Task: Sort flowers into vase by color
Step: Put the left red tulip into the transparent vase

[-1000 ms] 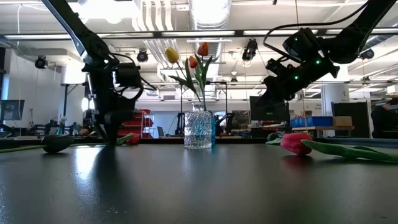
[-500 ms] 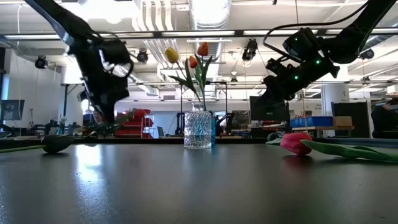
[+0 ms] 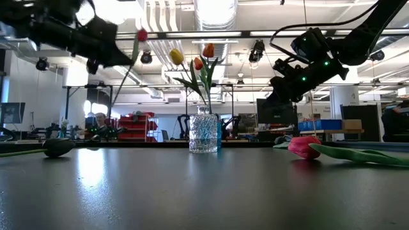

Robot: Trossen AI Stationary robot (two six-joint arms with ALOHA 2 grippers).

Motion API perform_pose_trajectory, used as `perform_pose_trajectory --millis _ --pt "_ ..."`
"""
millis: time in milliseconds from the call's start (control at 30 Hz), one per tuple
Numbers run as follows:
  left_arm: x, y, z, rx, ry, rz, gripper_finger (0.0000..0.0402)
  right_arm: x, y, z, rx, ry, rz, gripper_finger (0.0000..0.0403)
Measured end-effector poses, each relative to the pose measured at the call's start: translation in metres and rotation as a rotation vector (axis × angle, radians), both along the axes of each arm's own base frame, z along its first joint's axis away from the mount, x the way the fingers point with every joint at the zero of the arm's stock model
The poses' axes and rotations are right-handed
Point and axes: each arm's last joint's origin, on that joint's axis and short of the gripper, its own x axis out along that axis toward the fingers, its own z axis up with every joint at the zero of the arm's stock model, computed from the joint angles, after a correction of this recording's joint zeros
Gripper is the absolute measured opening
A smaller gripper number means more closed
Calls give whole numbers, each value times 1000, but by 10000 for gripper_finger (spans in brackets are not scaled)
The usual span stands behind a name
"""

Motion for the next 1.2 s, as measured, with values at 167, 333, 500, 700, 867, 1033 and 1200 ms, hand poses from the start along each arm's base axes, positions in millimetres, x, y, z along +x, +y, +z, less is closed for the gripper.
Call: perform_pose_trajectory --millis 167,333,500,700,867,1033,1200 --pt "-3 -11 -6 146 -182 -161 0 0 0 0 2 -5 -2 13" --pt "2 -18 -6 209 -278 -240 0 0 0 0 3 -8 -3 13" --pt "15 -28 9 268 -374 -349 0 0 0 0 10 -13 -7 13" --pt "45 -31 27 247 -363 -440 0 0 0 0 14 -16 -8 13" --pt "78 -26 28 237 -295 -424 0 0 0 0 14 -16 -7 13" --pt "111 -20 32 250 -298 -495 0 0 0 0 14 -16 -7 13" --pt "138 -16 33 261 -318 -542 0 0 0 0 14 -16 -7 13"
